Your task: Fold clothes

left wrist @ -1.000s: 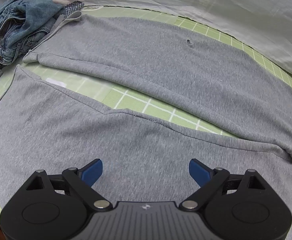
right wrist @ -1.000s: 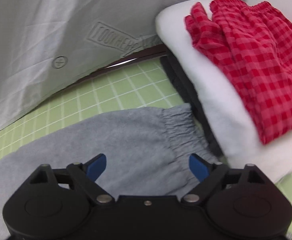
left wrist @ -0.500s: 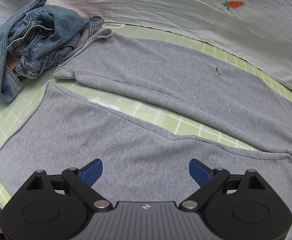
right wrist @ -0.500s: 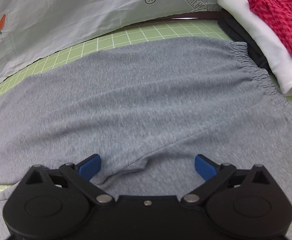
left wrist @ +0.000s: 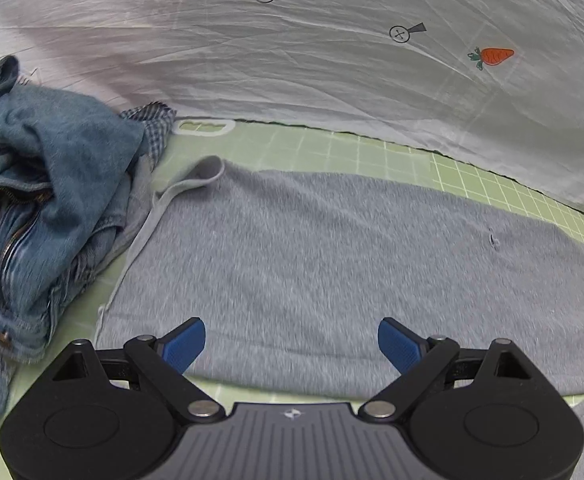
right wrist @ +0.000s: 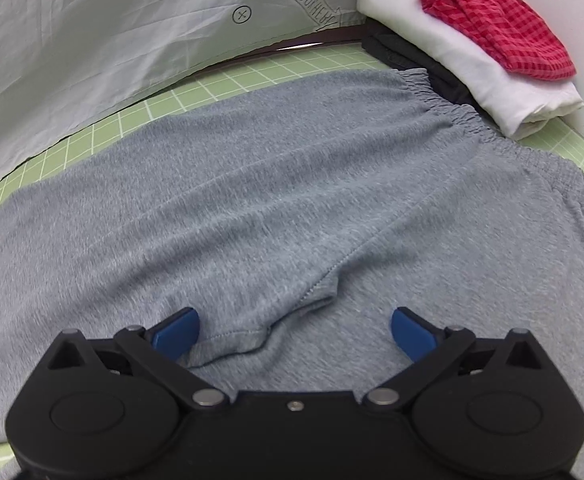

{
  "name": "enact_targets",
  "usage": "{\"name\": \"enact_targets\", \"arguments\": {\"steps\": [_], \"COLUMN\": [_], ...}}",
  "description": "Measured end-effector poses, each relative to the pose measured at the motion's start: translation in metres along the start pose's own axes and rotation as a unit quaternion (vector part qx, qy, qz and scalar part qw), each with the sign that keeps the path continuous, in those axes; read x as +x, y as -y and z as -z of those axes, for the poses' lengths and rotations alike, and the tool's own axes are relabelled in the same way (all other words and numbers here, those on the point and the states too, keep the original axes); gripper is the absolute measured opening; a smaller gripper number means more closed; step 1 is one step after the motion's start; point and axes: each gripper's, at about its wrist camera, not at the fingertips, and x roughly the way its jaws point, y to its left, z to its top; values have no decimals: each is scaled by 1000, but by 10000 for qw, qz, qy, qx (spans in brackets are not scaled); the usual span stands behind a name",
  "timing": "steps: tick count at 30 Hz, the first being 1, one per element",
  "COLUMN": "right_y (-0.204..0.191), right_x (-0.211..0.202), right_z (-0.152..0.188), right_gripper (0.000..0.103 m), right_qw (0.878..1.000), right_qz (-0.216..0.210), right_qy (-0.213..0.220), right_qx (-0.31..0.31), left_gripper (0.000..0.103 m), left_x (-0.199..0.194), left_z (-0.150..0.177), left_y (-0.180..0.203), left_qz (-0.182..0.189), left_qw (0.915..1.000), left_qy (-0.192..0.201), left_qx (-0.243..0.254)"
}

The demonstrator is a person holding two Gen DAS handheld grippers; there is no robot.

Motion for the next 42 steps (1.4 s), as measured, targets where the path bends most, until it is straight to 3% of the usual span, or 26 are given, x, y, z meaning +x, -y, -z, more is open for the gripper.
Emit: {"name": "enact_targets", "arguments": {"steps": [6,12,16,23,31,36,42], "right_y": [-13,-22,-29,-31,-29,-15,42], "right_x": [-5,-6,-6,-6,-18,-37,-61], "right_z": [3,-2,-5,-8,-4,7,29], "right_gripper": [103,103,103,103,103,103,103], "right_qw": [9977,9961,9957,9955,9984,9999,9983], "right_qz": [451,699,846,860,499,-25,-456], "right_qy": [-19,-252,-290,-344,-231,-128,-188], "right_qx": [508,473,261,221,-118,-40,309], "left_gripper": [93,93,92,93,93,93,93], "left_x": [61,103,114,108,34,-14,-62], "left_z": [-49,-72,-76,-68,-41,15,86], "left_y": [-10,-68,-101,-82,-62,-45,-22], "left_qz": [270,-79,-251,-486,-103,-23,1], "left_qw": [9984,9994,9984,9983,9987,9999,9988], "left_qy": [305,276,251,291,489,153,-283], "left_qx": [380,-175,-440,-169,-61,-65,-388]}}
